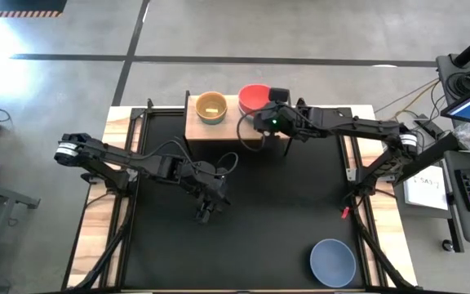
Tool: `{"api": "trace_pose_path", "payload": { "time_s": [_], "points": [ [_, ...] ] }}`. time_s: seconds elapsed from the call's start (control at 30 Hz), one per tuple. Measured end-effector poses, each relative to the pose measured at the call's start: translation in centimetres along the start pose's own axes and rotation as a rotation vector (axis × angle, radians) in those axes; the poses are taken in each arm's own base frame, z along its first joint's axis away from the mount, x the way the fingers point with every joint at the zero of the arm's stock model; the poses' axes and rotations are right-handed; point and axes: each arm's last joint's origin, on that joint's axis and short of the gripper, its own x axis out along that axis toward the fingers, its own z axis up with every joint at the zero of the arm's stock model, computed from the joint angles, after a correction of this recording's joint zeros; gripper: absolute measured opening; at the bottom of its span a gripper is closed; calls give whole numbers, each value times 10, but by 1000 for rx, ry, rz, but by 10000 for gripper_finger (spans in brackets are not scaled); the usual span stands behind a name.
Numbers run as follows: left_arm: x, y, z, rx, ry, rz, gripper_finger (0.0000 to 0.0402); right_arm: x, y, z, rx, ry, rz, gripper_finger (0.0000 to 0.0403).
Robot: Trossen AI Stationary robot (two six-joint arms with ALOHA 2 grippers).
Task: Place and stack bowls onto a shelf
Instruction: Stack the large orange bowl on top of the large white bowl on the shelf, then stack the large blue bowl on top of the large orange bowl on the shelf
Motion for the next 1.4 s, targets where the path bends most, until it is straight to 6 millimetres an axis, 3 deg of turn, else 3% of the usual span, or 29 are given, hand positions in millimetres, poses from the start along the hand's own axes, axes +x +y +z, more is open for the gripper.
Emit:
{"api": "trace_pose_path", "payload": {
  "time_s": [0.17, 0.57, 0.73, 0.97, 1.17, 1.4],
  "points": [
    [0, 0, 0, 0, 0, -2, 132, 2, 2, 0, -35, 19, -16, 109],
    [3, -1, -3, -55, 28, -62, 132, -16, -5, 1, 14, 57, -19, 109],
    [10, 1, -5, -59, 45, -117, 132, -32, -11, 5, 146, 76, -11, 109],
    [18, 1, -6, -38, 37, -148, 132, -55, -6, 0, 394, 177, 130, 109],
    [20, 0, -3, -22, 12, -155, 132, -72, 18, -11, 545, 352, 287, 109],
    [20, -1, 0, -8, -16, -198, 132, -88, 74, -14, 732, 537, 489, 109]
  ]
}}
